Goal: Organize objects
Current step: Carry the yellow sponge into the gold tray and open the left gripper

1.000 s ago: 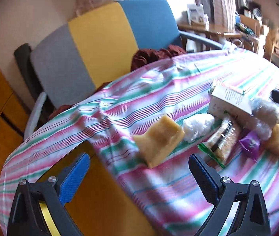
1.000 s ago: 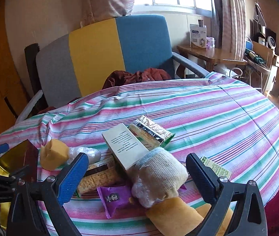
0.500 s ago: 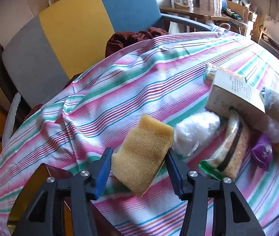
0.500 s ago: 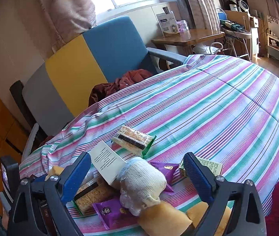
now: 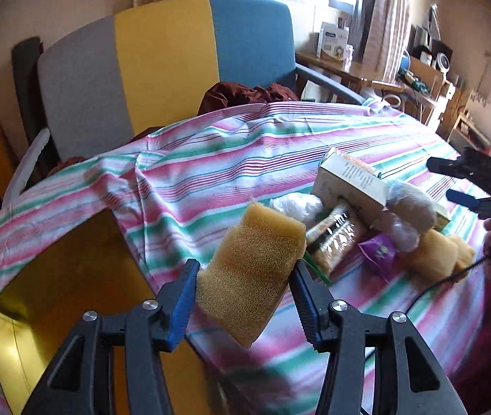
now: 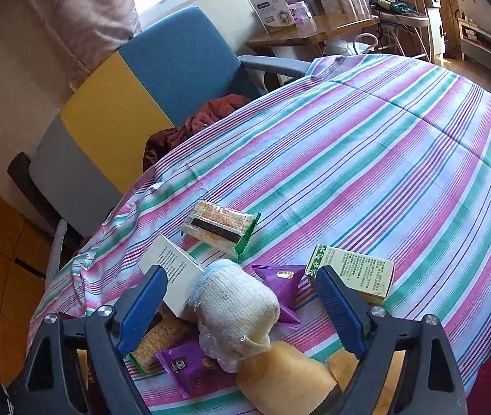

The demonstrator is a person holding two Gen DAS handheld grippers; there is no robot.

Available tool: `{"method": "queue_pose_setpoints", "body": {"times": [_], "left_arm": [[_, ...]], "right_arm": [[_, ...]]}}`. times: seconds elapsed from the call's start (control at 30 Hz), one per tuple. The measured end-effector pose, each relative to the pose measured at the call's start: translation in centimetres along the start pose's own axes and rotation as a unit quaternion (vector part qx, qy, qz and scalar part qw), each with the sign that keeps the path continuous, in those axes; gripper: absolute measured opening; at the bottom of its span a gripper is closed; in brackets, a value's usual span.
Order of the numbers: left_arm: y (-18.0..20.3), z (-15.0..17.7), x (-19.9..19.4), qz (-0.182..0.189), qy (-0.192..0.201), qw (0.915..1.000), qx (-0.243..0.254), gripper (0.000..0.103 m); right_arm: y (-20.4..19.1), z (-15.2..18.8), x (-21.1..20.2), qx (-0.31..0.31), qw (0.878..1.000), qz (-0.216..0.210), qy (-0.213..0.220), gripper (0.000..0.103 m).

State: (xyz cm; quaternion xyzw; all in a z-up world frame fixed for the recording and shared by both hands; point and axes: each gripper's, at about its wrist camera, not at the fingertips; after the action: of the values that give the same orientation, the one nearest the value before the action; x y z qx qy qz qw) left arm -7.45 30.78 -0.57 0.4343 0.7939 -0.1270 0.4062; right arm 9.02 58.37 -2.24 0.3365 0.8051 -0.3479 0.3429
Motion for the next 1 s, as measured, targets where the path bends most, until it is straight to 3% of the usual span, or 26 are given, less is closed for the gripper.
{"method": "queue_pose_setpoints", "body": {"times": [0.2,0.57,0.63,0.7,0.83,1.0], "left_arm": [[0.1,2.5,-3.3,0.001,0.017,0.9997,-0.018,0.054],[-2.8,6.9,-7.3,-0.012,0.033,0.9969,-0.07,0.054],[-3.9,7.8,-8.1,-0.02,0.037,0.9953,-0.088,0.054],[-5.2,8.8,-8.9,-0.031,0.041,0.9929,-0.108,0.054],[-9.0,10.7,-10.5,-0.08,0.044,0.9847,-0.149,0.054],[-16.8,12.2,-12.6,-0.132,0.052,0.9557,-0.258,0.054]], "right_arm": [[-1.0,0.4,1.4,-0.029,0.999,0.001,-0.037,0.088],[-3.0,1.8,4.0,-0.117,0.988,0.081,-0.065,0.088],[-3.4,2.0,4.4,-0.134,0.985,0.091,-0.066,0.08],[-4.0,2.4,4.5,-0.156,0.981,0.101,-0.062,0.053],[-4.5,2.8,3.9,-0.174,0.977,0.113,-0.041,0.051],[-5.0,2.8,3.3,-0.178,0.978,0.11,-0.024,0.052]]}}
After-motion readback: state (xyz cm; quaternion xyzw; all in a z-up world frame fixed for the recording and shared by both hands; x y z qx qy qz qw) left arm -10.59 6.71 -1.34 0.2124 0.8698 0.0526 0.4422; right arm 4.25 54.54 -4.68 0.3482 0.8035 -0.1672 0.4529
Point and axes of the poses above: each gripper's, at about its wrist camera, not at the fingertips, and x roughly the way its jaws point, y to its right, z to its underside, and after that the axes turned 9 degrees about z, right-handed
